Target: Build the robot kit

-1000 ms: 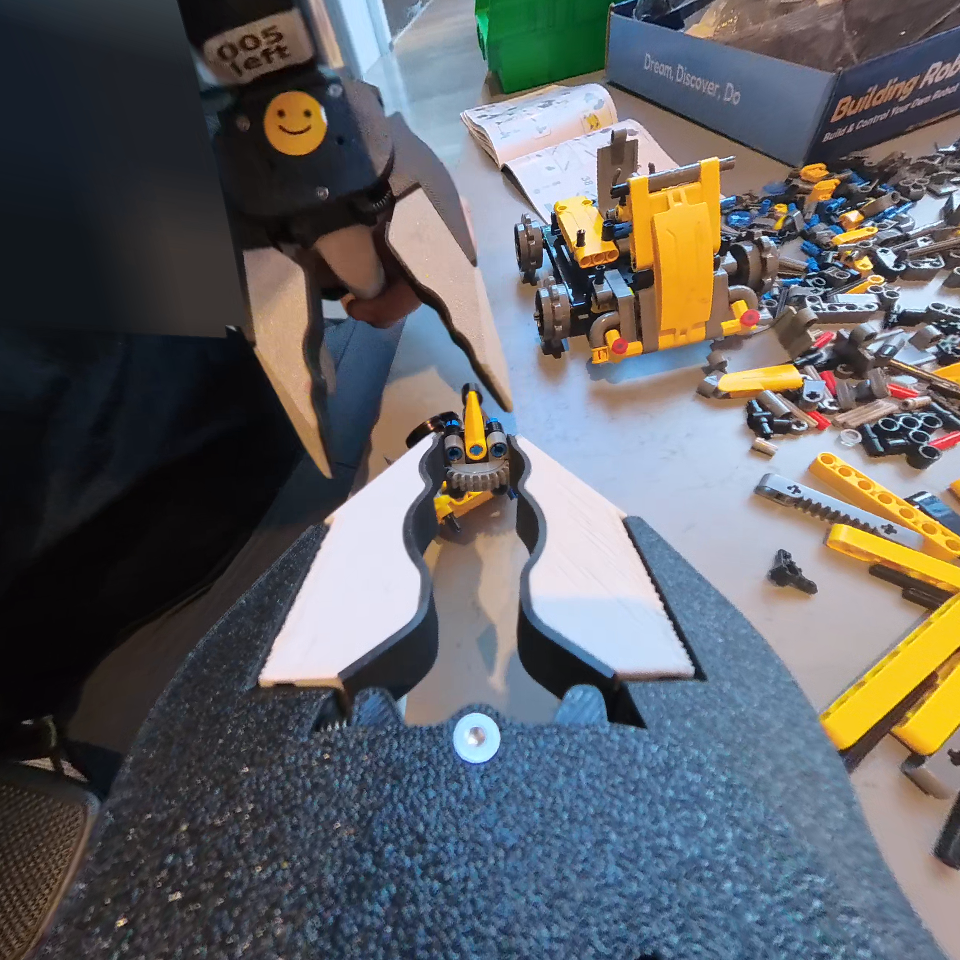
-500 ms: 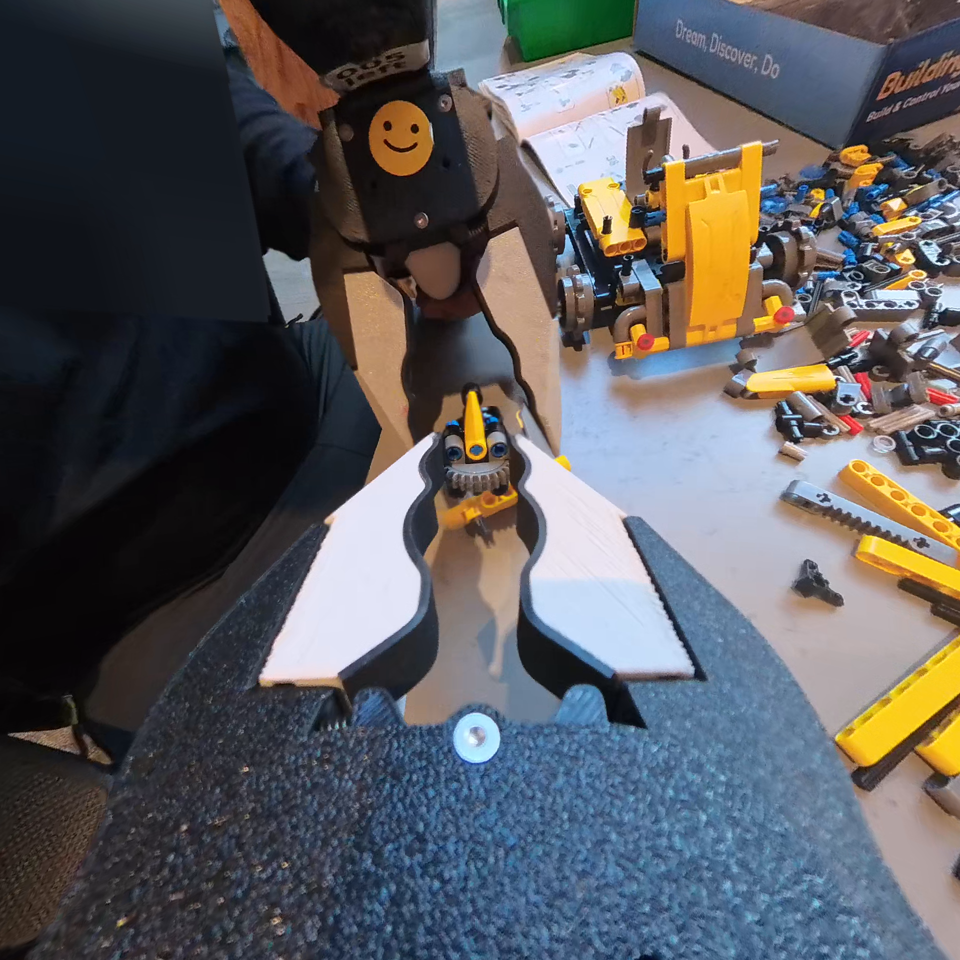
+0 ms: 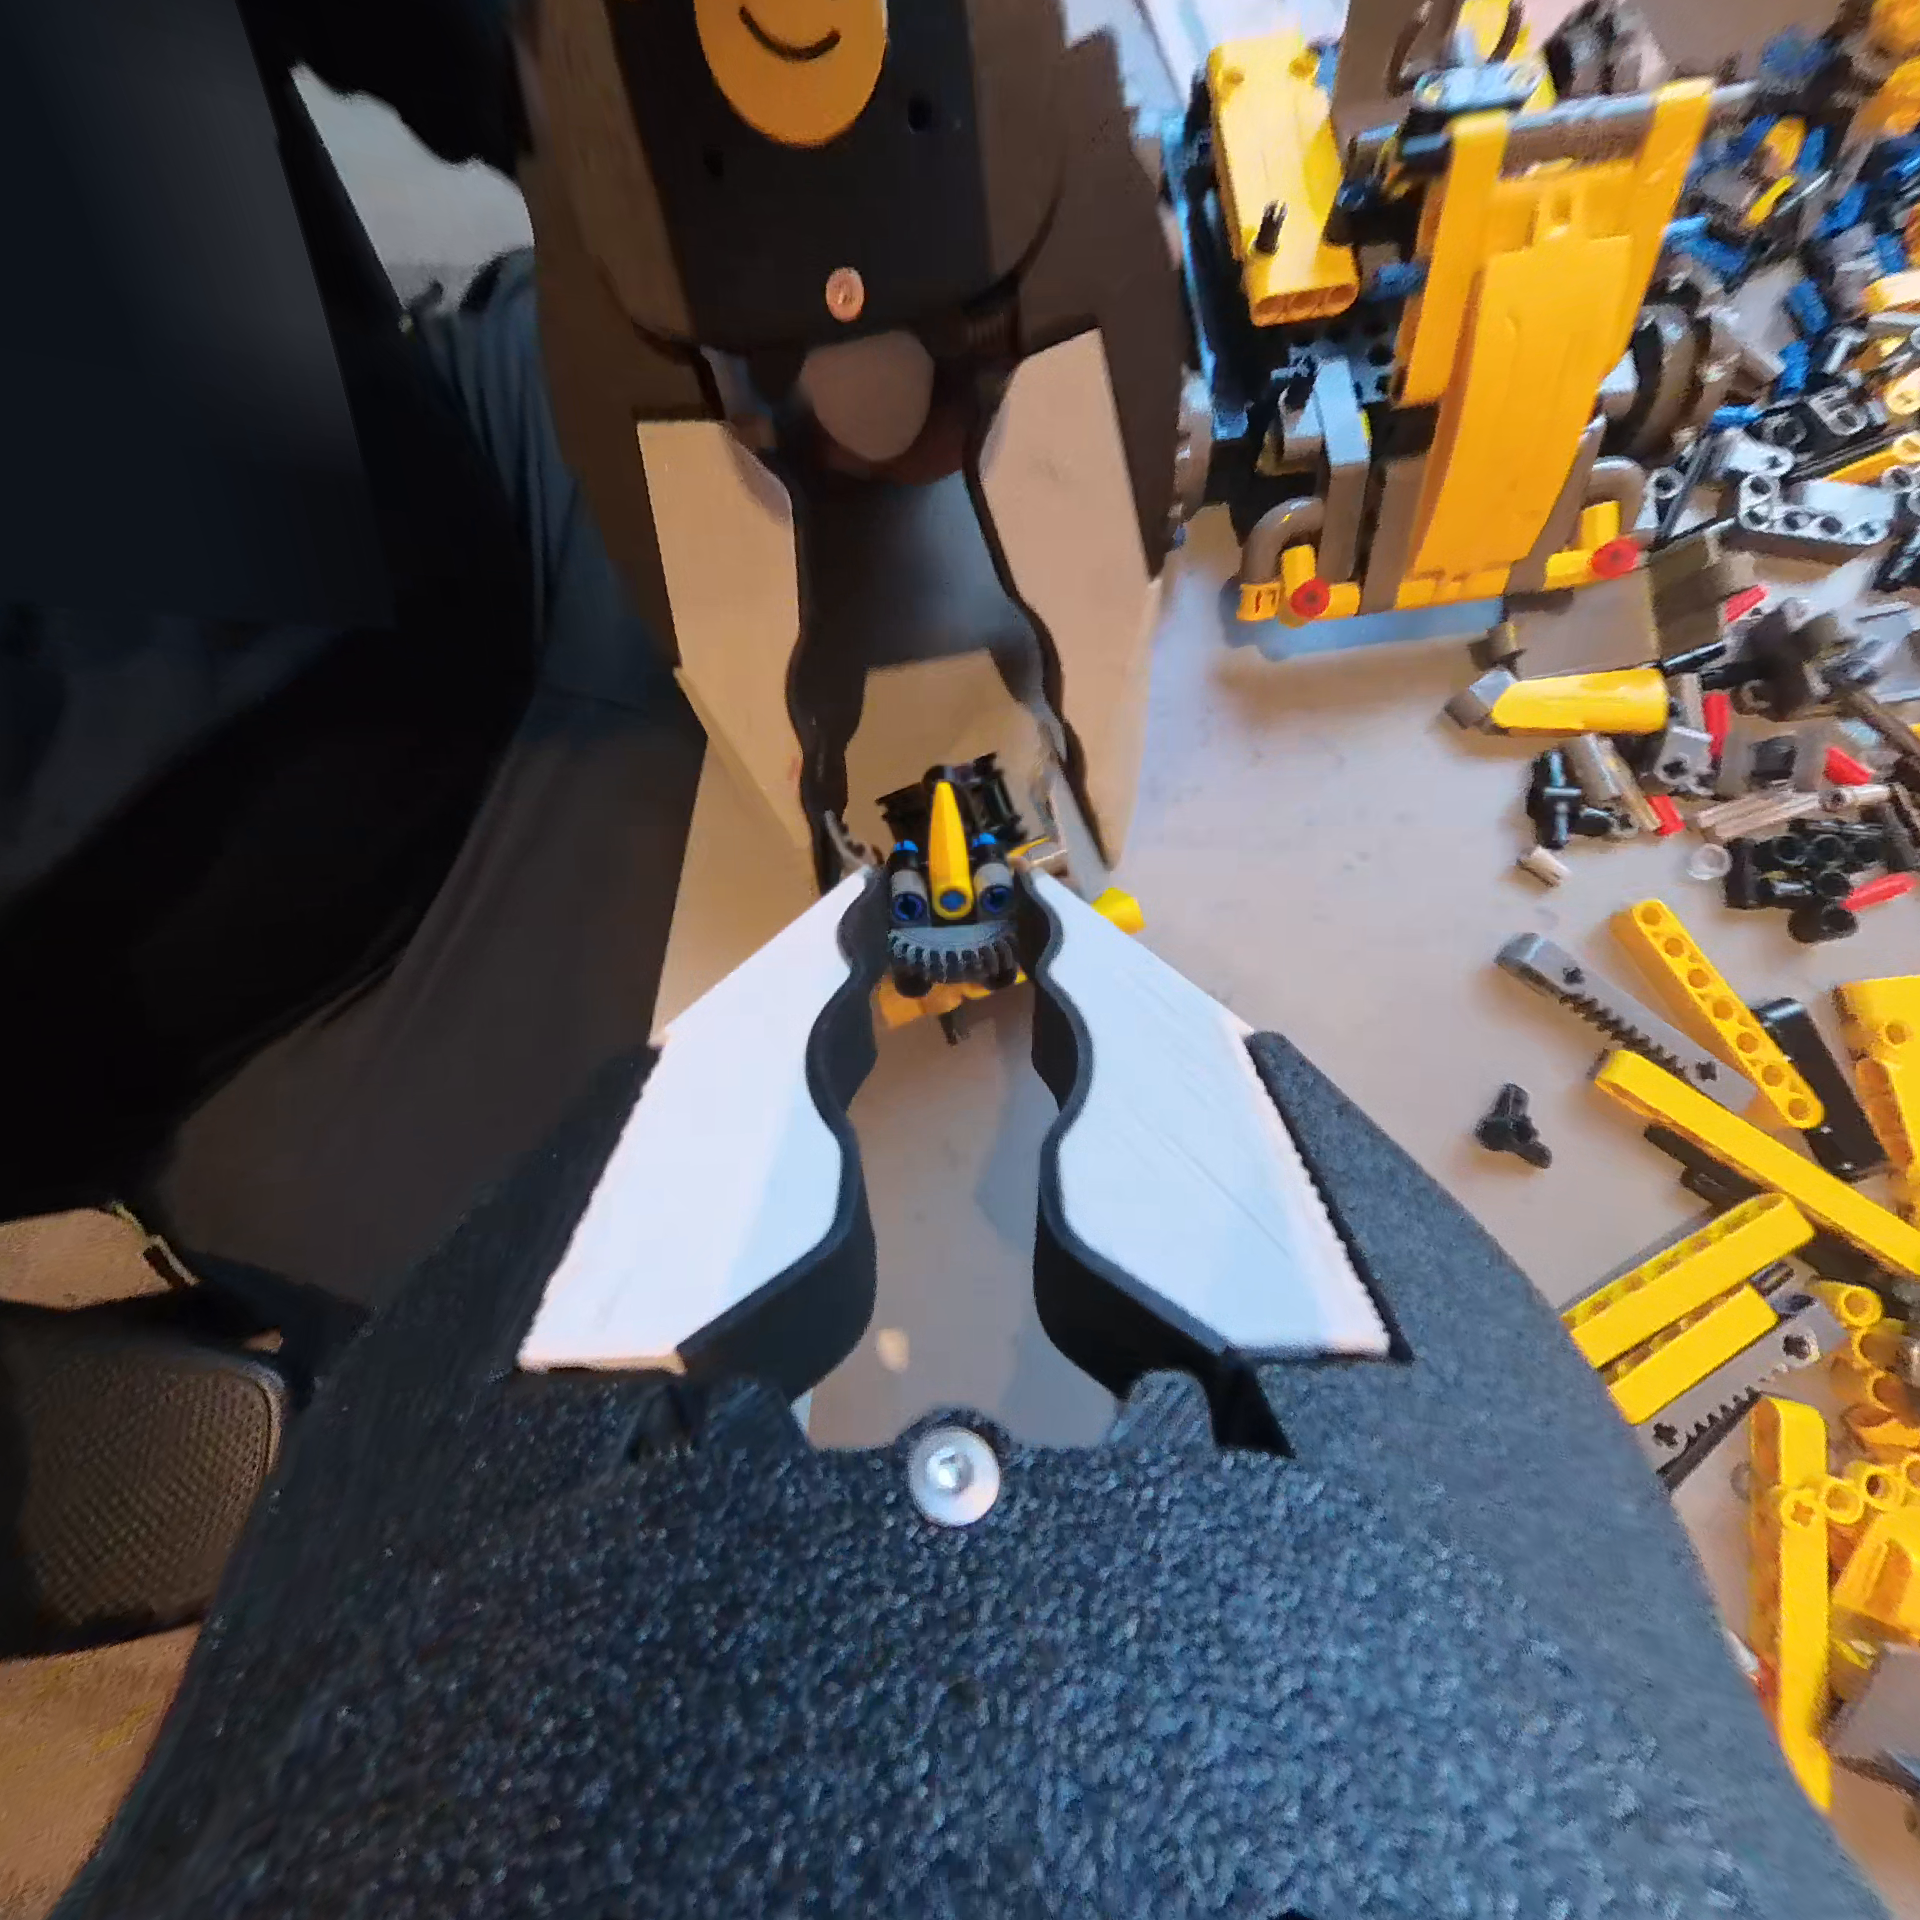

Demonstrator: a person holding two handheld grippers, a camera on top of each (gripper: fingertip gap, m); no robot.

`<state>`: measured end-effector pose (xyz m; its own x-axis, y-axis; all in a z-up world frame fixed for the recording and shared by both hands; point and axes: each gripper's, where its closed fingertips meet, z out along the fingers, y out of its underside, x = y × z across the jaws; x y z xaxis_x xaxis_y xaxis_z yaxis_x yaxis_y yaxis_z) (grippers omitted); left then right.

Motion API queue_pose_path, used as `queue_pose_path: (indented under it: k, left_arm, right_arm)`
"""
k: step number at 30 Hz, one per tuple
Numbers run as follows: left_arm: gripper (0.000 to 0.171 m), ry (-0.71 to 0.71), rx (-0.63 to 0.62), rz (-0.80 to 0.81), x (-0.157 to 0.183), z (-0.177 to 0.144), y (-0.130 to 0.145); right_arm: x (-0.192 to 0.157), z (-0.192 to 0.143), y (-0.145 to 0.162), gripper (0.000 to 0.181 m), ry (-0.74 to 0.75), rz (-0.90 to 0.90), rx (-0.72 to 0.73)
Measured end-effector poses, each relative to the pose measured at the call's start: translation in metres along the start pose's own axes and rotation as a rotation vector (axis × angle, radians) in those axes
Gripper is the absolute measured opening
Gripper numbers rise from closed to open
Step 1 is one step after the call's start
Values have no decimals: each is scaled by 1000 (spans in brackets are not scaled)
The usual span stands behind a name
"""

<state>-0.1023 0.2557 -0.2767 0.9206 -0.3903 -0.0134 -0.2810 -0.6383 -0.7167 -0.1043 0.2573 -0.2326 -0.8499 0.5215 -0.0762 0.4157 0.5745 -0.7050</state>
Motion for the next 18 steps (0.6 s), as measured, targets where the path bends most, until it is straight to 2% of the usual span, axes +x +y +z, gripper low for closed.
queue_pose_path:
  k: [3, 8, 13, 18]
  left_arm:
    - [64, 9, 5, 26, -3, -1, 0]
    - [64, 55, 5, 60, -1, -3, 3]
    - [64, 66, 7, 68, -1, -3, 3]
    - [64, 91, 9, 56, -1, -3, 3]
  right_arm:
    - [0, 4, 1, 24, -6, 6, -43]
    - [7, -2, -4, 24, 22, 35, -25]
    - [5, 3, 2, 24, 51, -9, -147]
    - [6, 4, 3, 24, 35, -11, -168]
